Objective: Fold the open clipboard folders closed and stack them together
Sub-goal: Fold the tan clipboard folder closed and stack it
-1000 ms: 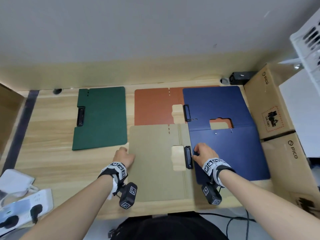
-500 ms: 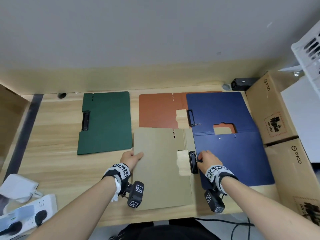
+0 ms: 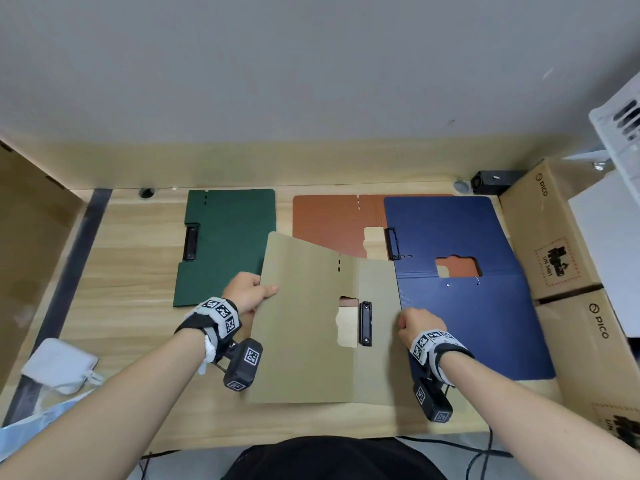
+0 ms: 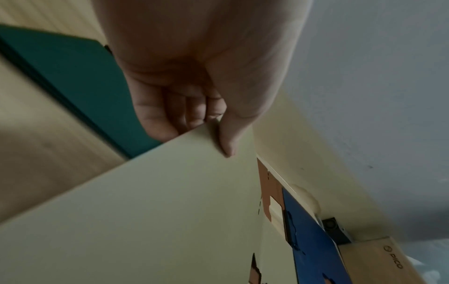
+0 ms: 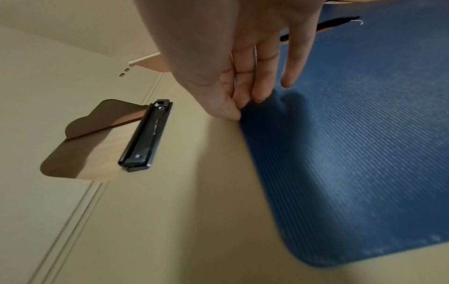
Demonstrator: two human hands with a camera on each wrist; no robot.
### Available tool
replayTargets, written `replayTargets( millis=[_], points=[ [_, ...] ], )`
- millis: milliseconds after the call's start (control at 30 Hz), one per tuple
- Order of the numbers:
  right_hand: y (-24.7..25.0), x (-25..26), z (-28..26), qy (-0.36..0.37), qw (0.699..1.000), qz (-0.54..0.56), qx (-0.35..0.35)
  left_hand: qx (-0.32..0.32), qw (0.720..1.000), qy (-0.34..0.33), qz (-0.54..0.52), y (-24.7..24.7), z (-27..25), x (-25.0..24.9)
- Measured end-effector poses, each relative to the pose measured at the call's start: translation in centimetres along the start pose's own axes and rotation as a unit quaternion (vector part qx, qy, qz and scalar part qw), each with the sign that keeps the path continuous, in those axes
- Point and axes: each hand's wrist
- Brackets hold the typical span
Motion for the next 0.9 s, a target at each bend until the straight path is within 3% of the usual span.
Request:
replayTargets(
  millis=[267,533,667,767,900],
  points=[
    [-2.0,4.1,0.9,0.139,0.986,0.073,-0.054,-0.035,0.998,0.031,0.035,4.0,-0.4,3.8],
    [-2.7,9.3,1.3,0.184,0.981,0.042,-0.034,-0.088,0.994,0.047,0.047,8.6,-1.5,8.7],
    [-2.5,11.7,1.2,0.194,0.980,0.048,-0.015,-0.105,0.992,0.030,0.069,10.8,-2.3,8.6],
    [-1.8,13.0,1.1,0.200,0.977,0.067,-0.022,-0.083,0.992,-0.008,0.094,11.7,-3.2,6.6],
    [-0.4,13.7,0.6,0.205,0.972,0.111,-0.020,0.010,0.987,-0.086,0.134,11.3,-4.6,2.1]
  ],
)
Point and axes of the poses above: each hand's wrist, its own z-axis towards the middle knuckle, its own y-axis out of the back of the hand, x = y × z, and after that the axes turned 13 degrees about z, right-handed
